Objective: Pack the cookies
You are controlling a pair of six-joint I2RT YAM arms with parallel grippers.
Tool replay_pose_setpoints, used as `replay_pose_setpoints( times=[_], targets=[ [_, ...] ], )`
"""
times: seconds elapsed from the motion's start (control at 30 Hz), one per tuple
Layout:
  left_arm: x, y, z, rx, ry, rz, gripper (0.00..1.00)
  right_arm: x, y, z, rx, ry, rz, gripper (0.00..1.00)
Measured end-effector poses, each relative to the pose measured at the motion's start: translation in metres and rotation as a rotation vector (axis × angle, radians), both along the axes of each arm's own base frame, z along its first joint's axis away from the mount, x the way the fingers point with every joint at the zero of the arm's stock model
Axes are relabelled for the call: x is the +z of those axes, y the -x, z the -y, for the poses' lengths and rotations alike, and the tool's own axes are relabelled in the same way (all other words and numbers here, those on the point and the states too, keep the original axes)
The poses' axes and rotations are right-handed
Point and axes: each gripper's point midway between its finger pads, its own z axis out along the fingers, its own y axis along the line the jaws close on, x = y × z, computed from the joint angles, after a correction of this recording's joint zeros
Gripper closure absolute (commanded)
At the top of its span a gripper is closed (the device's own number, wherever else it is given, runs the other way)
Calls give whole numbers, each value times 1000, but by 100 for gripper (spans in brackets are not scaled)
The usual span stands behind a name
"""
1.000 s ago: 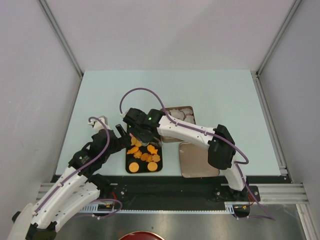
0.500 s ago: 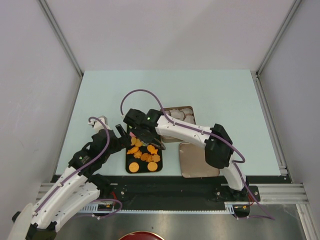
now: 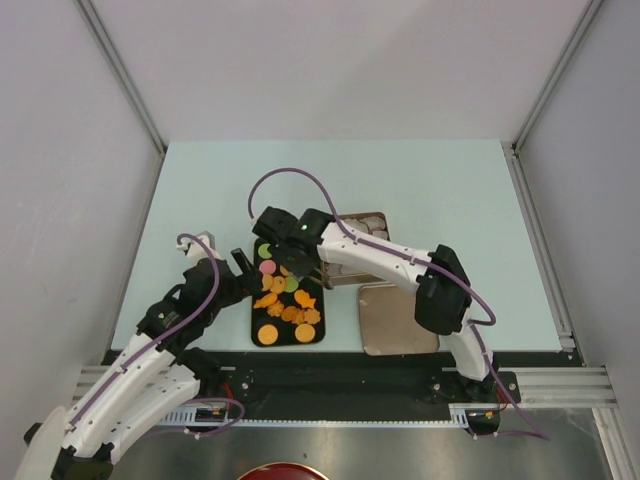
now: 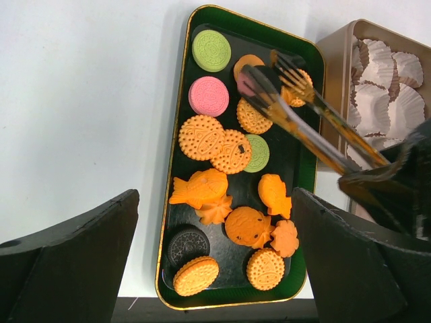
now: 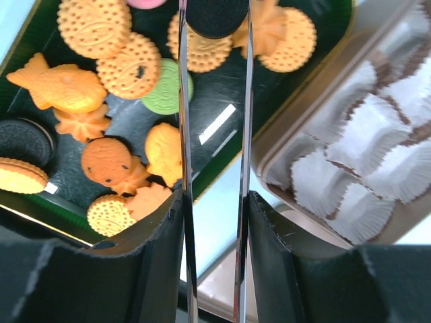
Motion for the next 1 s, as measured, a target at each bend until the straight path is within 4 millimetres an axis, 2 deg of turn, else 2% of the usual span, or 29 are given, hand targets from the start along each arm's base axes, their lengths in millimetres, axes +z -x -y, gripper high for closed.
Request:
replay_pose_setpoints(
  times=[0.2, 0.37, 0.47, 0.57, 0.7, 0.8, 0.87, 1.0],
  targets=[
    [0, 0, 0, 0, 0, 0, 0, 24, -9, 10, -29, -33, 34, 67],
    [0, 0, 0, 0, 0, 0, 0, 57, -15, 21, -64, -98, 72, 68],
    [0, 0, 0, 0, 0, 0, 0, 83, -20, 36, -101, -155, 108, 68],
    [-1, 0, 0, 0, -1, -2, 0, 97, -22, 67, -158, -187, 128, 68],
    [-2, -3, 3, -5, -2, -9, 0, 99, -28, 109, -250, -202, 137, 68],
    [-6, -5, 7, -13, -5, -26, 0, 89, -33, 139, -320, -191, 131, 68],
    [-10, -6, 9, -18, -9, -40, 0, 82, -37, 151, -353, -181, 122, 69],
    [-16, -9, 14, -29, -13, -63, 0, 70, -42, 157, -379, -182, 102, 69]
  ],
)
